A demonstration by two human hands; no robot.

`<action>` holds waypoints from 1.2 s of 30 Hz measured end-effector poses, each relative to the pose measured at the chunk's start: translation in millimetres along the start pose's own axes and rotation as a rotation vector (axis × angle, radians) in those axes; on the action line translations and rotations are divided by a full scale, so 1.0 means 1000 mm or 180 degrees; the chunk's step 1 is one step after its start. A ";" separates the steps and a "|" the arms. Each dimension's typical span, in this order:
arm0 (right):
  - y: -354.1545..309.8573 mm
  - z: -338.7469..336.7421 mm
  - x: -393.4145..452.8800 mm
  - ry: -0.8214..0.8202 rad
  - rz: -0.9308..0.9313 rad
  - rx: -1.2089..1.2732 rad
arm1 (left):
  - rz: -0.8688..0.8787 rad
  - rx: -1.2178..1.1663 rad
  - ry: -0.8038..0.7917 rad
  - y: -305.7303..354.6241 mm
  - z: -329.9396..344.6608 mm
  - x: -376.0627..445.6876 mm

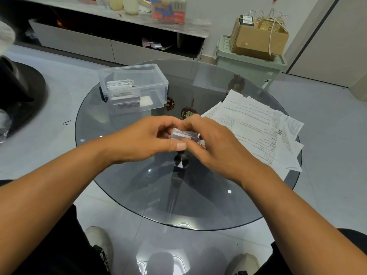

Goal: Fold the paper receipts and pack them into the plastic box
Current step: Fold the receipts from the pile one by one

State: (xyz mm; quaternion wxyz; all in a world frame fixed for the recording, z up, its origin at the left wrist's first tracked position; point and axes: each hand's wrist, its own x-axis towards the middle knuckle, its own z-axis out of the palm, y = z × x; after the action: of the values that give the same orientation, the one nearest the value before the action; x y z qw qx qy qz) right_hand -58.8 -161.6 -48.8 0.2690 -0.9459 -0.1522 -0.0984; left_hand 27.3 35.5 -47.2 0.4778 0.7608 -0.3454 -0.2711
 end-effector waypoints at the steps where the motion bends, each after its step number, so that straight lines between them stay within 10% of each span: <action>1: 0.002 0.001 0.001 0.0049 -0.0063 -0.0061 | 0.0010 0.0133 0.0002 -0.002 0.001 0.000; 16: 0.003 0.010 -0.001 -0.0069 0.0209 -0.0039 | -0.0143 0.0873 0.0452 -0.015 0.003 0.009; 24: 0.004 0.030 0.007 0.0102 0.0137 -0.1661 | -0.0128 0.0753 0.0622 -0.004 0.006 0.003; 29: 0.000 0.022 0.006 0.0056 0.0281 -0.1228 | 0.0418 0.2362 0.1733 0.007 -0.035 0.002; 36: -0.003 0.015 0.004 0.0322 0.0424 -0.0813 | -0.0350 0.3122 0.2241 -0.012 -0.074 0.004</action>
State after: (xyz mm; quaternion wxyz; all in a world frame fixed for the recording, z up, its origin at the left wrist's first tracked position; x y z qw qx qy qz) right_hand -54.4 -149.9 -58.8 0.1597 -0.9743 -0.0615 -0.1465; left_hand 87.7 75.6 -28.9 0.1423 0.9531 -0.2115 0.1634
